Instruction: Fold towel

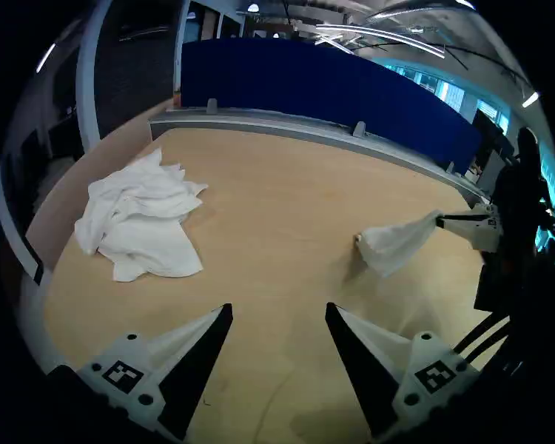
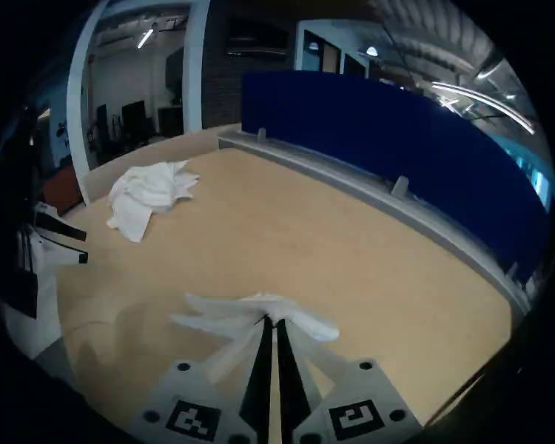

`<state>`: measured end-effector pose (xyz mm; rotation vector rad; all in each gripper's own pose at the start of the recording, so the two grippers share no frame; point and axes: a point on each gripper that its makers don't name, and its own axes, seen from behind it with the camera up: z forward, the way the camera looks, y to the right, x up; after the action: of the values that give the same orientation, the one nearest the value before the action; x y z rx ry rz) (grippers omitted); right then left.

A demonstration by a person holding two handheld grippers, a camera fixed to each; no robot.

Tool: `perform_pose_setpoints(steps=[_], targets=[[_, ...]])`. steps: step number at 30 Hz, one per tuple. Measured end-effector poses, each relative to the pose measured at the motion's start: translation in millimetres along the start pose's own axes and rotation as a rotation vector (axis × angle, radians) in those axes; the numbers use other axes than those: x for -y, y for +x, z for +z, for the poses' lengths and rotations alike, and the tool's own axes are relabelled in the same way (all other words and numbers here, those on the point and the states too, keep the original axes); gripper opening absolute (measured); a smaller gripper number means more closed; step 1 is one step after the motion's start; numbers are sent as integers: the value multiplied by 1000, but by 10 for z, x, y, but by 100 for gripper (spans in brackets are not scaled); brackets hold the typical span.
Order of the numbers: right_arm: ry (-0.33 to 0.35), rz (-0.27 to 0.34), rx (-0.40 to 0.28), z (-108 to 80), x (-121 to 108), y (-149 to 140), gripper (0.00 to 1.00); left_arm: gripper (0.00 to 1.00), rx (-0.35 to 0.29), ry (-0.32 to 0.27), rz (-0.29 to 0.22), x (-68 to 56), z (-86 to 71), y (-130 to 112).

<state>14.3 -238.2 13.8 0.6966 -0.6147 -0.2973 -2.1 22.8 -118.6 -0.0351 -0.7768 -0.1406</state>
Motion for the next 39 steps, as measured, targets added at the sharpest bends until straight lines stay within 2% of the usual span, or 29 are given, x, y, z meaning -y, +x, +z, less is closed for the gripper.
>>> perform_pose_setpoints(steps=[8,14,25,39], targets=[[-31,-8,-74,-328,-180,438,4,93,-24,-14,14,-64,-39,151],[-66,2,-89,-485,-345,508,4,93,-37,-31,19,-134,-43,231],[-117,42,-99,-741,-758,467,4,93,-29,-48,37,-249,17,236],[-195,68,-69,-1129,-1645,153,4,93,-17,-65,44,-461,47,233]])
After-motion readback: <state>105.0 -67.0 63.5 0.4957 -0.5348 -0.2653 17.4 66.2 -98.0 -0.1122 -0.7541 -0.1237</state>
